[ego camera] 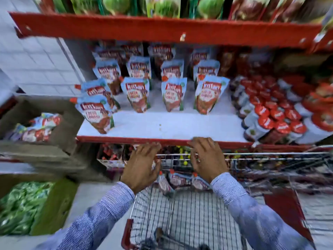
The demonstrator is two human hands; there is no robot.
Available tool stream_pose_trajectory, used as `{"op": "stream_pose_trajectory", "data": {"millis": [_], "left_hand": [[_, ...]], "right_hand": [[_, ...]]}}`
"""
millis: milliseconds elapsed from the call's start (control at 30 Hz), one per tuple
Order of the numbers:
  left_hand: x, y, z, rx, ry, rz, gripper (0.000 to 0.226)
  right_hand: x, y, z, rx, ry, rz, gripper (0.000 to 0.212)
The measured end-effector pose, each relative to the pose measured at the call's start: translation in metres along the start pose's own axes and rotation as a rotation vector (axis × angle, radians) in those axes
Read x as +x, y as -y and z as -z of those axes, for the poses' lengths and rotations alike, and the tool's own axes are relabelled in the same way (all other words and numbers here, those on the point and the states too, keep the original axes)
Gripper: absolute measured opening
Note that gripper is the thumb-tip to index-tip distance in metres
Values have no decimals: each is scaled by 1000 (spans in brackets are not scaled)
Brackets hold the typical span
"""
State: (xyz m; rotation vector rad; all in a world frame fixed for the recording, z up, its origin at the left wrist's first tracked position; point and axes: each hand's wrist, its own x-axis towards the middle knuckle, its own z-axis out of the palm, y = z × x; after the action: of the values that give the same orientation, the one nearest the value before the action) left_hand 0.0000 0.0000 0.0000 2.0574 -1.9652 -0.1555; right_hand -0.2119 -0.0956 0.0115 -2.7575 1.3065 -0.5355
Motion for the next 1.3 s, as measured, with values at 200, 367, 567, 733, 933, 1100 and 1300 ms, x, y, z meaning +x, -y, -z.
{"op": "stream_pose_trajectory", "data": {"millis": [200,367,567,733,933,1100,1300], "left_hand": [[-4,44,-125,-79,363,56,40],[17,61,-192,26,453,8,59],[35,66,-223,150,576,-112,34],[27,57,-185,-11,535,26,29],[9,34,-73,-166,228,45,32],[21,29,42,-207,-51,24,23],[53,40,130,-184,-385,21,19]], "right_hand": [[-42,5,-125,165,572,-346,27],[-56,12,-215,290,744,-444,39],[-72,-5,-294,295,700,-504,36],[-62,3,-227,383,538,-437,30],[-21,20,-89,506,269,-375,14],[43,47,10,602,52,-254,12],[124,73,55,622,-125,-127,14]]}}
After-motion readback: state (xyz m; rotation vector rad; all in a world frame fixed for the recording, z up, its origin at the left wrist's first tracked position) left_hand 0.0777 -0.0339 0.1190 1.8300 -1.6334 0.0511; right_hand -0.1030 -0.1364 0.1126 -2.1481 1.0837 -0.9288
